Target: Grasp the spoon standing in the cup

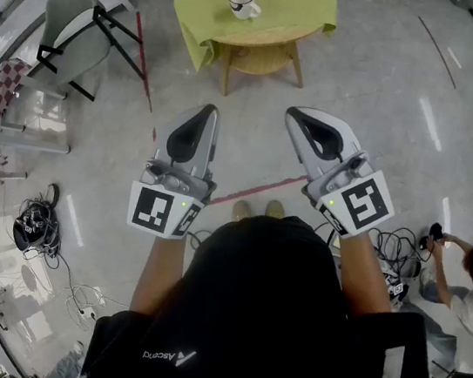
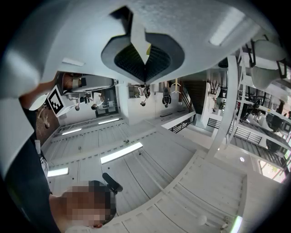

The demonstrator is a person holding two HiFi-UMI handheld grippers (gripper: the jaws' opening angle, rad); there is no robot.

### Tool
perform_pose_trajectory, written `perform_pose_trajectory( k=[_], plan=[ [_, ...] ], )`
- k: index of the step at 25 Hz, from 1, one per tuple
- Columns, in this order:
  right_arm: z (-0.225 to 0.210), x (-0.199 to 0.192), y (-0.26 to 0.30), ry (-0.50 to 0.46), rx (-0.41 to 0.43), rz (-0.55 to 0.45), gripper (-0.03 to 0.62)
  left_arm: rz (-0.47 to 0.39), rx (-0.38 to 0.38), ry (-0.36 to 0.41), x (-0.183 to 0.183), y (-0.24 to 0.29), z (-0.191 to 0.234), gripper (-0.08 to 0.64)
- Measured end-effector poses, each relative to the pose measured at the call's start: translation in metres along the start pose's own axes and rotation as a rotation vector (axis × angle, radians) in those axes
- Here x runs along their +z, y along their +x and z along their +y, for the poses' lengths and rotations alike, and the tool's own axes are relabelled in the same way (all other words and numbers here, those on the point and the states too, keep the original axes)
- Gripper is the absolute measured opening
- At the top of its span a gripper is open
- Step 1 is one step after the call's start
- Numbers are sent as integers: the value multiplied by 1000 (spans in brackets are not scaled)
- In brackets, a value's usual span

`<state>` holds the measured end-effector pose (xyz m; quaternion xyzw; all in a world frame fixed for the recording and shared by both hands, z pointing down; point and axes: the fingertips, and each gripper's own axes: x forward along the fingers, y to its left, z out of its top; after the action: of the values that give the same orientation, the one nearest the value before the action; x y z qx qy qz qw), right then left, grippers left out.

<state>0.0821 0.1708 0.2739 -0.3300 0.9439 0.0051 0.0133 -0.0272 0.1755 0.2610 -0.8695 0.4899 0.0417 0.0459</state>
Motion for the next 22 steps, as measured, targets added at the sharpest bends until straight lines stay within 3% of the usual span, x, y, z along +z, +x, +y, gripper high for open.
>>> perform_pose_trajectory(
  k=[13,22],
  plan=[
    [-24,-2,-1,-32,-5,3,3,10,10,9,-4,19,-6,9],
    [-50,-3,-4,-32,49,-4,3,26,55,48,-3,48,-14,9]
  ],
)
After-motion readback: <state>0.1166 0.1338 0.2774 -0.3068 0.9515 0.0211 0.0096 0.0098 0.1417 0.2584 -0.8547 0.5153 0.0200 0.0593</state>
